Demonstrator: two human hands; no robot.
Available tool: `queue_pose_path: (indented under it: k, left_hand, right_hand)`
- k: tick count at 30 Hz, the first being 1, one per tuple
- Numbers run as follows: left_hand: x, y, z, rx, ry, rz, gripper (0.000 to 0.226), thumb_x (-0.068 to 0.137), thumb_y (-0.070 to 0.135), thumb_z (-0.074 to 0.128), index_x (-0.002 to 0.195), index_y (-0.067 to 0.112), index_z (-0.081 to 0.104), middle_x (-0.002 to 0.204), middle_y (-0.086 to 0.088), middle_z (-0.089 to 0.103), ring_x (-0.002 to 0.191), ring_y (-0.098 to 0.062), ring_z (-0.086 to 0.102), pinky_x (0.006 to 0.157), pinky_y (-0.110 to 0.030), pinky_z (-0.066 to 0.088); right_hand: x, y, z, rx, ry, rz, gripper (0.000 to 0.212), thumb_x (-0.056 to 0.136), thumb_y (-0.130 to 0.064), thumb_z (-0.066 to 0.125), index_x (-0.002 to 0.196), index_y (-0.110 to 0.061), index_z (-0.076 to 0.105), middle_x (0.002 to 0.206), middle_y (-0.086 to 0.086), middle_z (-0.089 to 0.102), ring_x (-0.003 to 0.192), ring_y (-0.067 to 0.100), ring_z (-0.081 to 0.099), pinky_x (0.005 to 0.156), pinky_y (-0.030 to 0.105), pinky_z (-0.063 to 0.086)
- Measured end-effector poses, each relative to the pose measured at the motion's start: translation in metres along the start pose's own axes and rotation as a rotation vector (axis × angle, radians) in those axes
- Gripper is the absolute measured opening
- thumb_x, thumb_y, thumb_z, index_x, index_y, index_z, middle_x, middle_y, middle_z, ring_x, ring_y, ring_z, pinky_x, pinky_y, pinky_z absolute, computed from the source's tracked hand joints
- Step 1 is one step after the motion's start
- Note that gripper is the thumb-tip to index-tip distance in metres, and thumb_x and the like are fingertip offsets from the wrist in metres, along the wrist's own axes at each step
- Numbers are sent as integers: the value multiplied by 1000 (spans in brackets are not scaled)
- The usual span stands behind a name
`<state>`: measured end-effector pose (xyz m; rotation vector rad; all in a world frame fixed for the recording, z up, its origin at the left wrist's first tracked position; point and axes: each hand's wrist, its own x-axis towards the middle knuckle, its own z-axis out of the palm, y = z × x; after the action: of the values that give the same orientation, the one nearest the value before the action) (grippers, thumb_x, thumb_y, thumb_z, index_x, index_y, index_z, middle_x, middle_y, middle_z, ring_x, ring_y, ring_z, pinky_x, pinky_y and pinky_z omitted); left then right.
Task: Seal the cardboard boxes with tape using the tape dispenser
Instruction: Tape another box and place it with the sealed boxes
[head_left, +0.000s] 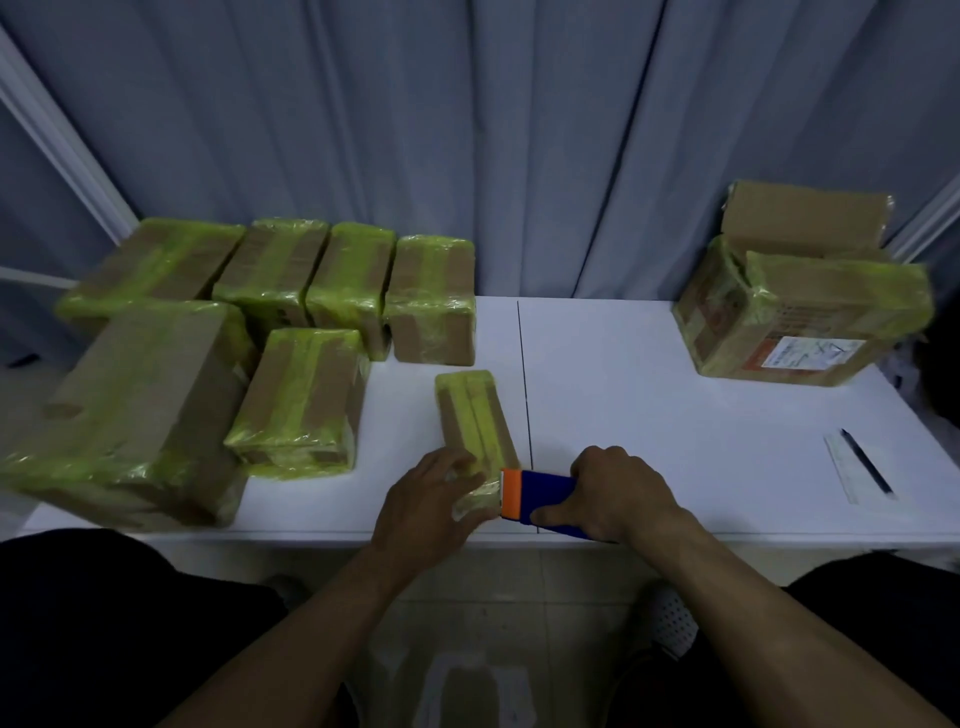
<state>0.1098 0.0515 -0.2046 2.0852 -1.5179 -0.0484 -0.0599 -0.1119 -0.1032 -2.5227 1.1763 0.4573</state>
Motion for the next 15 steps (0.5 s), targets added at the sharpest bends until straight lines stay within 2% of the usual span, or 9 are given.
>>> queue_pose_path:
  k: [4,6,9,12,15]
  left_hand:
    - [6,-1,5,18,-24,54,38,75,26,86,110,18,76,118,-1,72,107,-19,68,90,-33,57]
    - [4,-5,8,14,-21,81,44,67,18,91,108,12,77,113,-4,74,103,-21,71,91,-31,53]
    - [3,-10,10,-8,-14,102,49,63,8,91,110,7,75,115,-7,73,106,-23,70,93,-27,46]
    - [2,-11,8,-19,-32,89,50,65,5,90,113,6,74,117,-8,72,110,-22,68,97,-23,42]
    - [3,-10,5,-55,-68,45,44,77,11,82,120,9,71,124,-6,69,118,-20,63,102,-21,39]
  right_hand:
    - [-3,0,1,16,-5,6,80,65,-75,79,116,-16,67,104,0,72,87,17,68,74,30,59]
    - [-6,1,1,52,-17,1,78,64,-77,77,112,-16,67,101,-1,71,84,15,67,74,30,60]
    - [-12,2,0,115,-29,-24,78,65,-78,77,113,-17,66,103,-2,72,85,13,67,76,30,60]
    - [-19,2,-2,138,-31,-59,79,65,-78,77,116,-18,66,107,-3,72,87,12,68,78,30,61]
    - [-24,7,-7,125,-37,-54,79,62,-80,77,112,-19,67,102,-4,72,85,12,68,78,32,62]
